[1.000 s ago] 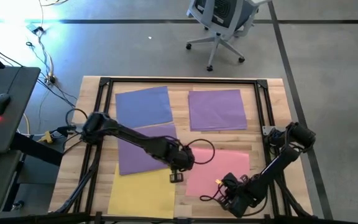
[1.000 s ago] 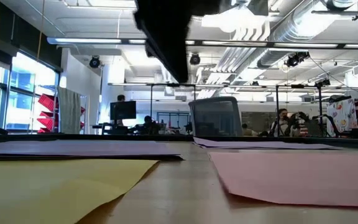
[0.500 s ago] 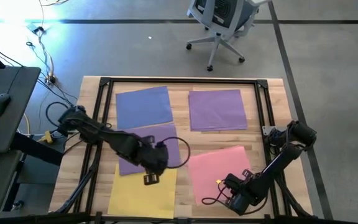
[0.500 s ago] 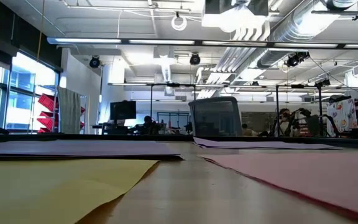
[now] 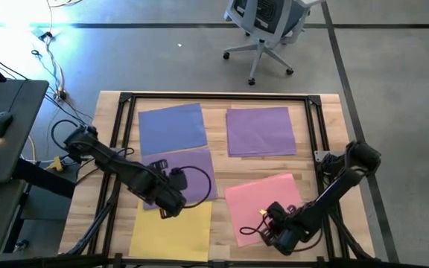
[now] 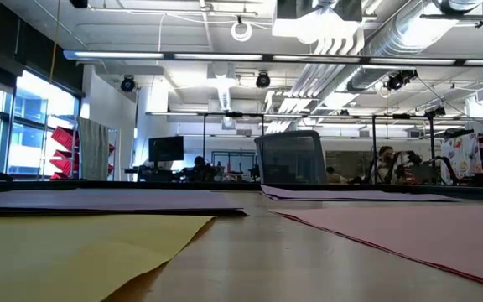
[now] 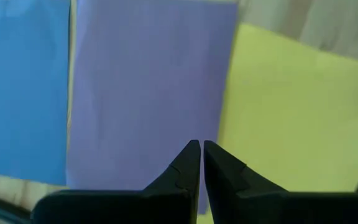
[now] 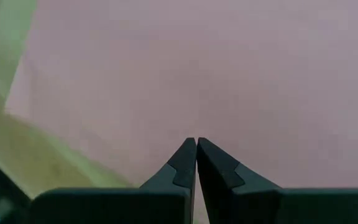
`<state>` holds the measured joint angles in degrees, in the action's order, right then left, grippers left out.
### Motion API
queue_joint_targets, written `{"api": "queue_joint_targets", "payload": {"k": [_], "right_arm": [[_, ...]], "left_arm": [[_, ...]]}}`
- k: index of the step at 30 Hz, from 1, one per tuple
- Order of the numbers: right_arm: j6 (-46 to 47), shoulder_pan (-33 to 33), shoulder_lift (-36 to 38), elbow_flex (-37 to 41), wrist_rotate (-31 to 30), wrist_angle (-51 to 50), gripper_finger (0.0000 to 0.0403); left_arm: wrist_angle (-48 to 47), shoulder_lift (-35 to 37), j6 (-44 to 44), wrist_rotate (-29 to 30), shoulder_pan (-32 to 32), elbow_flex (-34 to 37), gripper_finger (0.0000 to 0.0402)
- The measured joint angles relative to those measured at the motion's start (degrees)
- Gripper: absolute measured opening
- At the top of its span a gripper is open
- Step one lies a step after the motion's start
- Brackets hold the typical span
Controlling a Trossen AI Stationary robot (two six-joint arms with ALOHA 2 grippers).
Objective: Organize paper
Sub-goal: Adjust the pink papers
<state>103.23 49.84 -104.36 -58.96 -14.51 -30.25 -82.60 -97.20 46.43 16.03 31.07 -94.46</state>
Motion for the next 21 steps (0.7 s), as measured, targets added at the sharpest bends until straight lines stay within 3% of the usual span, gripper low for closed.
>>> {"api": "queue_joint_targets", "payload": {"k": [8, 21], "right_arm": [[14.0, -1.8, -3.2, 0.0, -1.6, 7.7, 0.0], [16.1, -0.3, -3.3, -0.5, -1.3, 9.2, 0.0]], "left_arm": [[-0.8, 0.5, 1.5, 0.0, 0.9, 1.7, 0.0], [-0.9, 0.7, 5.5, -0.3, 1.9, 1.5, 0.0]]}}
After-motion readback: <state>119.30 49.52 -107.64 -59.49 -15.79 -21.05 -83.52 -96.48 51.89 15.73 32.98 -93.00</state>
